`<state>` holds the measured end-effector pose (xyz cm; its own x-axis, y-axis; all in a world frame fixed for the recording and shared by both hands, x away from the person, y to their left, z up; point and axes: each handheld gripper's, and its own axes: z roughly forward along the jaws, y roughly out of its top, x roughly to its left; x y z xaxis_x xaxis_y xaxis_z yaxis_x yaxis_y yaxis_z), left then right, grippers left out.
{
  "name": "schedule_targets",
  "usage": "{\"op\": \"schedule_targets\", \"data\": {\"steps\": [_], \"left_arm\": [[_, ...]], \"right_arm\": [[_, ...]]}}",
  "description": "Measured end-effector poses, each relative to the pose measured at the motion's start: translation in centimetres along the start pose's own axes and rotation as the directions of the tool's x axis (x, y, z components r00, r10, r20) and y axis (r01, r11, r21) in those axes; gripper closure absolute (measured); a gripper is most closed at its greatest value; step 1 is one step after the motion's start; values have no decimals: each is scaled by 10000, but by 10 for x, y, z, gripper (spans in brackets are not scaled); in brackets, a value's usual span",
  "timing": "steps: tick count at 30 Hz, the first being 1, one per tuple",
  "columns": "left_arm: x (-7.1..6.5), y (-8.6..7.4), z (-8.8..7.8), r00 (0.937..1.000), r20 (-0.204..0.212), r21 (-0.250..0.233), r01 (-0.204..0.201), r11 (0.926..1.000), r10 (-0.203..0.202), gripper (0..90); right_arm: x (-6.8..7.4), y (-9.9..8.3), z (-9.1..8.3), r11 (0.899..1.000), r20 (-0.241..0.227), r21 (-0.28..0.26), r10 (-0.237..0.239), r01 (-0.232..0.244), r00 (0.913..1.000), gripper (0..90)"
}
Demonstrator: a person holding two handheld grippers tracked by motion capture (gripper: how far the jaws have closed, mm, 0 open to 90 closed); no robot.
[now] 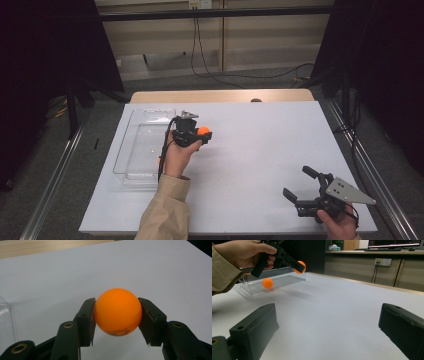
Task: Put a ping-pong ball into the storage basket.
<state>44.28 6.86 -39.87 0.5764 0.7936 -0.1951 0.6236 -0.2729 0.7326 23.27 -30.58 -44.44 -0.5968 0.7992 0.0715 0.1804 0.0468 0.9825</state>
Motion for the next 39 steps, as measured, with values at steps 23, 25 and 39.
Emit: {"op": "schedule_targets", "data": {"steps": [23,25,39], "left_arm": [[14,0,-15,9995,-184,24,249,9997,-248,510],[15,0,-16,9993,-209,-10,324,9995,-324,510],[21,-2,-24,9984,-289,66,478,9988,-476,510]], "right_arm": [[0,0,0,10000,-12,2,6,-6,10000,15],[0,0,0,10000,-12,0,8,-8,10000,15],[0,0,1,10000,-19,-5,-11,11,10000,14]]}}
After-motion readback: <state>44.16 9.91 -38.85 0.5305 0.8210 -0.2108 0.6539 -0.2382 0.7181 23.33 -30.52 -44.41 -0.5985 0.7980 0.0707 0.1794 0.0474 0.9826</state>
